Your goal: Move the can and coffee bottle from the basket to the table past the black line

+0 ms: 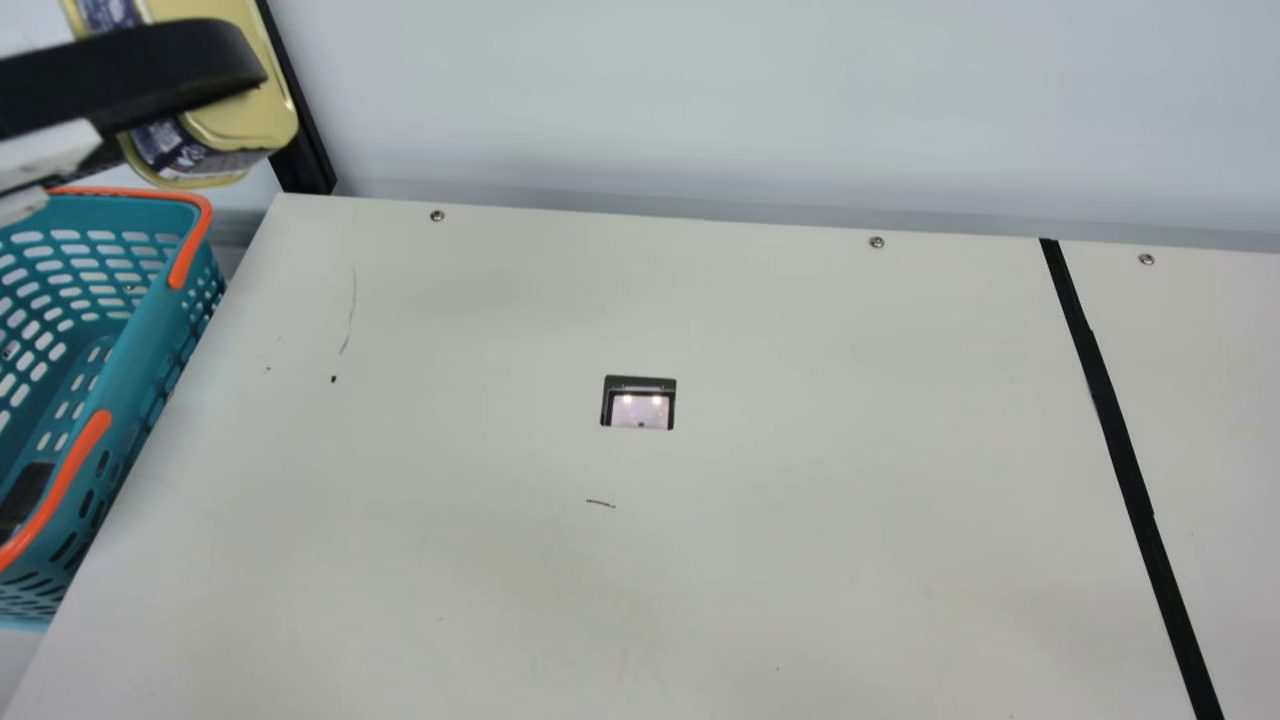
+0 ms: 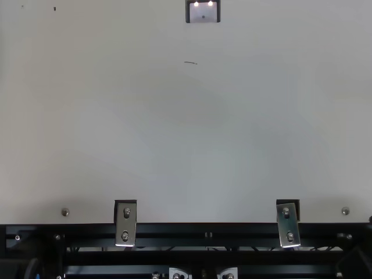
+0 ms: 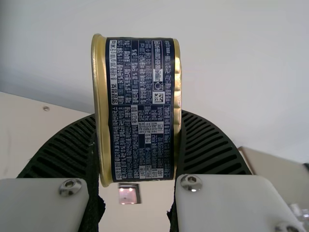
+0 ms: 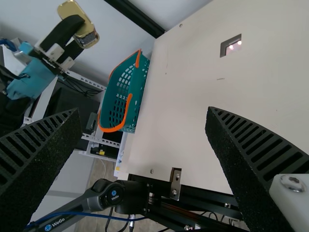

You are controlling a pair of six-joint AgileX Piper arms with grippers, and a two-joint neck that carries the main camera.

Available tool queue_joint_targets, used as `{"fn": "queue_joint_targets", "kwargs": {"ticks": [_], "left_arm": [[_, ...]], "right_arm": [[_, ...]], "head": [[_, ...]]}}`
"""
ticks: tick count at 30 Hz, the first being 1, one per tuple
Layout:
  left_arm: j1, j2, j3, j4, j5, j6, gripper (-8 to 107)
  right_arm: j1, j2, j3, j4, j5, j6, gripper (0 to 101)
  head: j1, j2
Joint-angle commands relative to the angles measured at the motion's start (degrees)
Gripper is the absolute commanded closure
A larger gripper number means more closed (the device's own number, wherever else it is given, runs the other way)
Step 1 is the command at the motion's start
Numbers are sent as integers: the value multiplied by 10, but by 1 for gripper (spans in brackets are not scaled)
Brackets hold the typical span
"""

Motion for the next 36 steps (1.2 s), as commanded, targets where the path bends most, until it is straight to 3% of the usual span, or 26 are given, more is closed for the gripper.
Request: {"fn": "queue_joint_targets", "kwargs": {"ticks": [1, 10, 20, 26, 36], "left_arm": [[-26, 11, 11, 25, -62, 31, 89], [-137, 65, 44, 39, -213, 130, 89], [-254, 116, 44, 20, -290, 190, 89], [-306, 151, 45, 67, -321, 160, 89], [-375, 217, 69, 261, -406, -28, 89]], "right_arm": [[0, 0, 0, 0, 0, 0, 0], [0, 0, 0, 0, 0, 0, 0], [0, 0, 0, 0, 0, 0, 0], [0, 0, 0, 0, 0, 0, 0], [0, 0, 0, 0, 0, 0, 0]], "head": [[-1, -5], [-1, -5], [-1, -5], [-1, -5], [-1, -5]]}}
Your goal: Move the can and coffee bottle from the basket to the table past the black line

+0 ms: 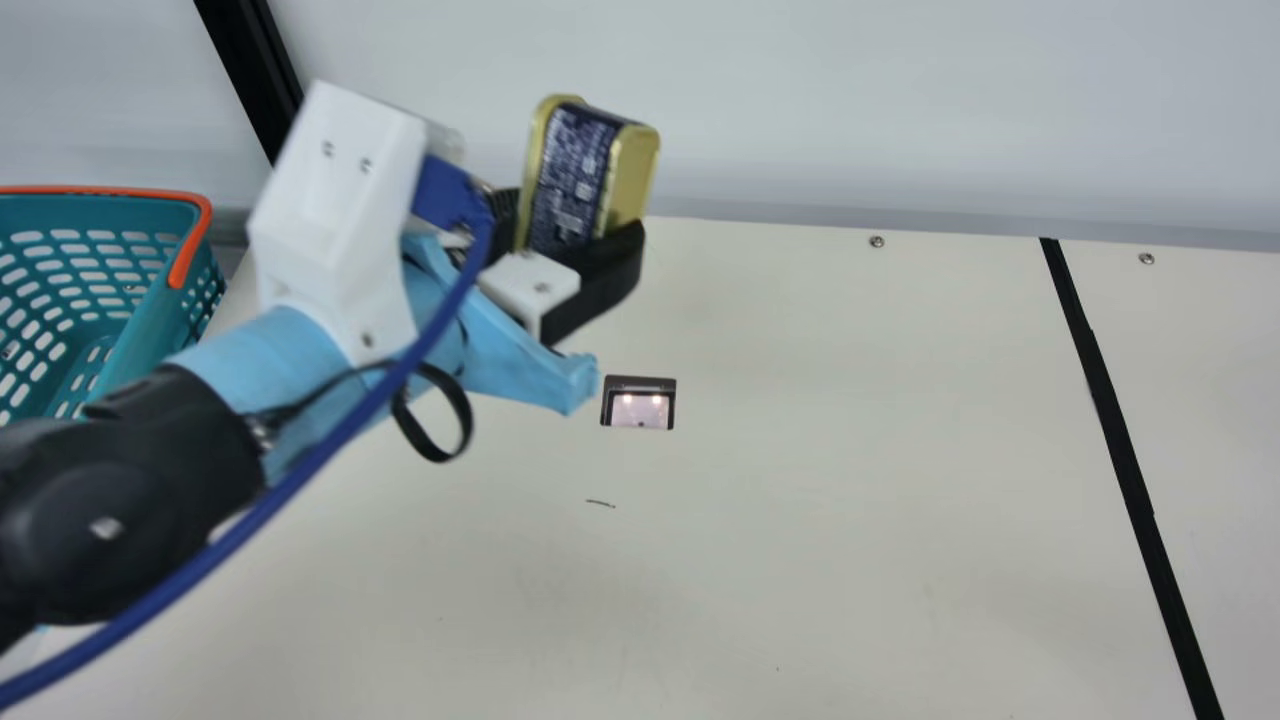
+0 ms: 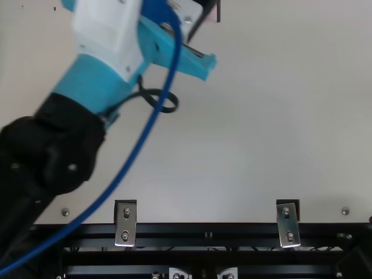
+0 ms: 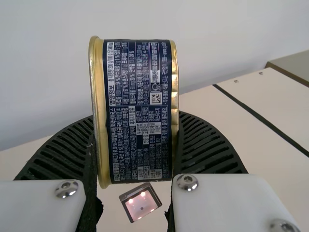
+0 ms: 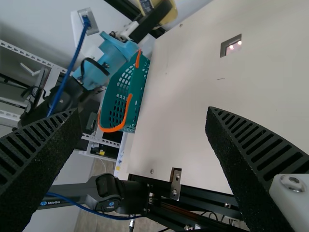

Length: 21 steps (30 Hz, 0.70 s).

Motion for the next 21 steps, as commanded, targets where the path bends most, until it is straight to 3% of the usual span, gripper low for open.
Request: {"fn": "queue_joint_targets", "kwargs": {"ticks": [1, 7, 12, 21], "left_arm": [[-10, 19, 9, 91, -32, -99, 89], [2, 83, 39, 276, -127, -298, 89], [61, 153, 53, 423, -217, -429, 89], [142, 233, 25, 545, -299, -510, 89]], "right_arm": [[0, 0, 0, 0, 0, 0, 0], [0, 0, 0, 0, 0, 0, 0], [0, 0, 0, 0, 0, 0, 0], [0, 0, 0, 0, 0, 0, 0]], "head": [[-1, -5], [-1, -5], [-1, -5], [-1, -5]]}}
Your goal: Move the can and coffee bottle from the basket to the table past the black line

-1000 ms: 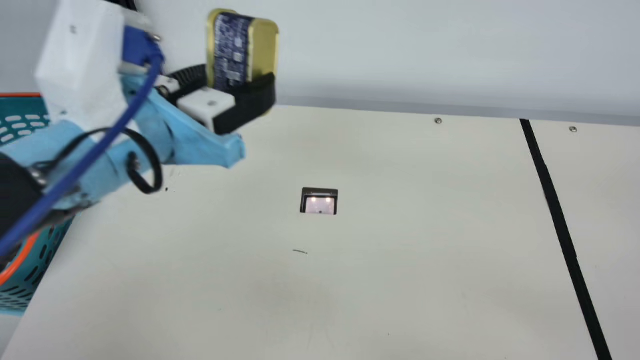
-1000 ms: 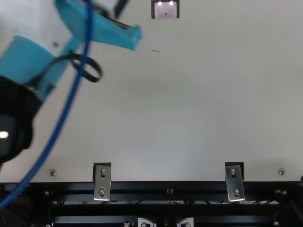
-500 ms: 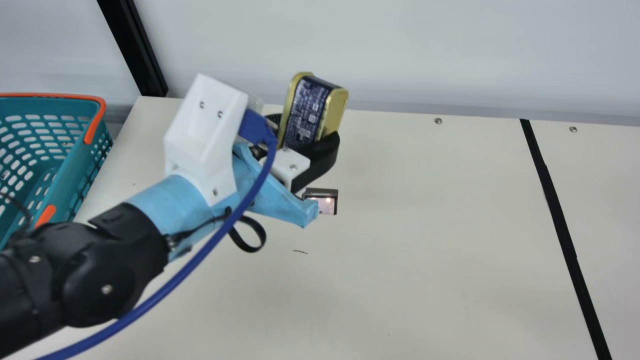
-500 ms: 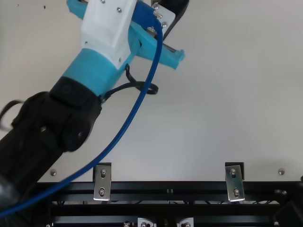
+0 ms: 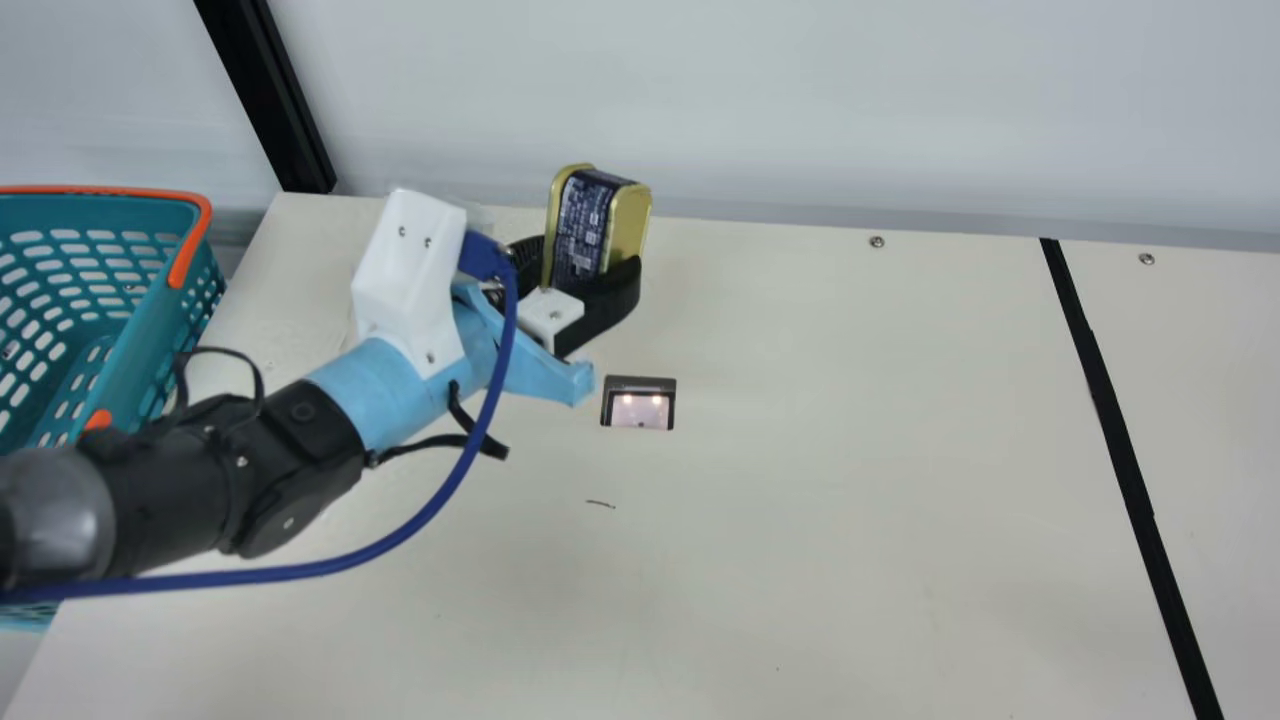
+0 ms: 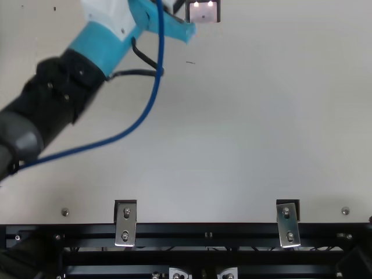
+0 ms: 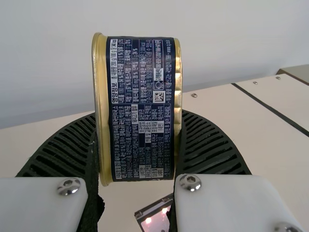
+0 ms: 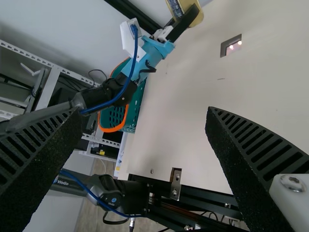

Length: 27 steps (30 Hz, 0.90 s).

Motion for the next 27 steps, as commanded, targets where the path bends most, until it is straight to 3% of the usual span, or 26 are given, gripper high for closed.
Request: {"fn": "queue_joint_targets", "kwargs": {"ticks": [1, 17, 27], "left_arm": [[9, 12, -8, 42, -12, -23, 89], [0, 50, -40, 85, -30, -80, 89], [-15, 75, -54, 96, -14, -84, 89]], "right_arm": [[0, 0, 0, 0, 0, 0, 0], [0, 0, 0, 0, 0, 0, 0], [0, 0, 0, 0, 0, 0, 0]], "head": [[-1, -5], [-1, -5], [-1, -5]]}}
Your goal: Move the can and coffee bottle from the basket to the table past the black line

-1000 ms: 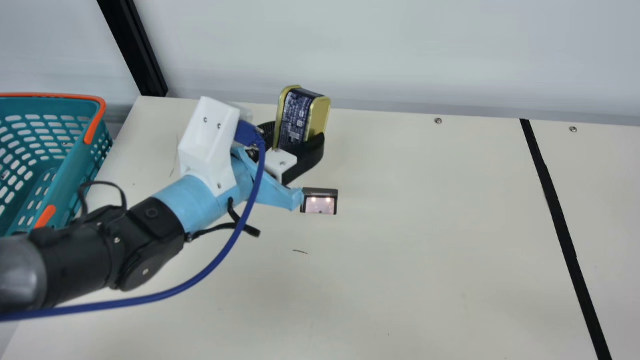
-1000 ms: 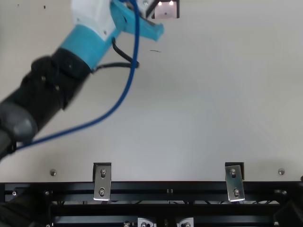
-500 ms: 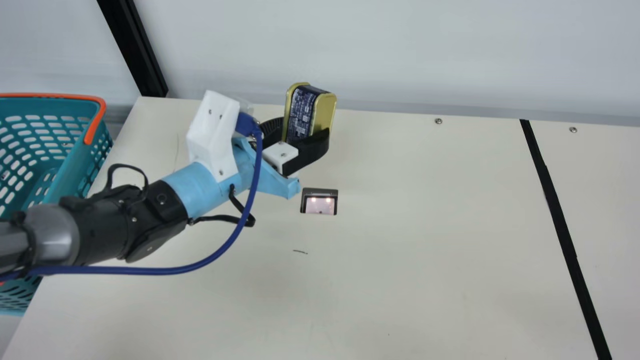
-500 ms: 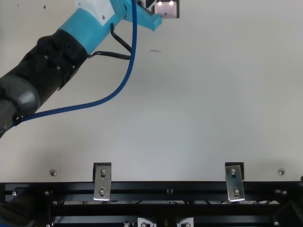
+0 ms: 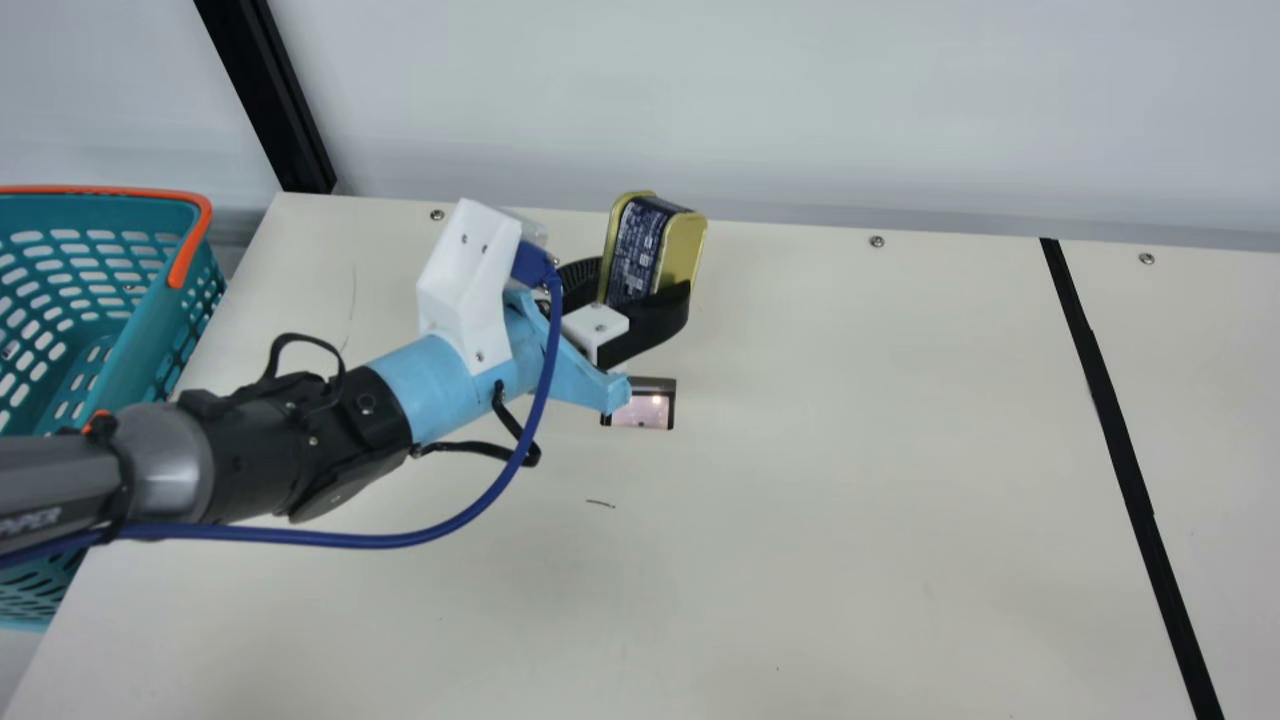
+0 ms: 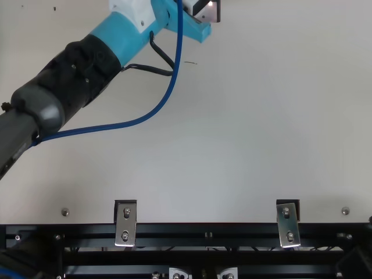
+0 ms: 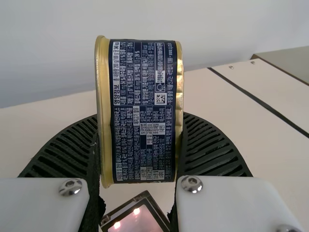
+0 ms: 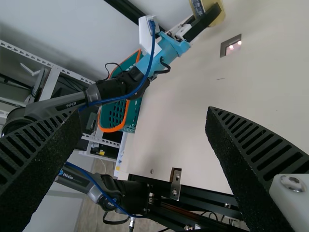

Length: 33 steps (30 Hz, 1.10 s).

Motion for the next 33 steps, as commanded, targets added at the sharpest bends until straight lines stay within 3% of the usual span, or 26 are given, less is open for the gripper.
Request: {"fn": "queue_joint_targets", "kwargs": {"ticks": [1, 12, 33], "left_arm": [[-4, 5, -3, 3, 5, 1, 89], [-16, 21, -17, -1, 34, 21, 89], [-20, 2, -18, -9, 32, 27, 89]], "right_arm": [[0, 0, 0, 0, 0, 0, 0], [0, 0, 0, 0, 0, 0, 0], [0, 0, 0, 0, 0, 0, 0]], "head": [[-1, -5], [-1, -5], [-1, -5]]}}
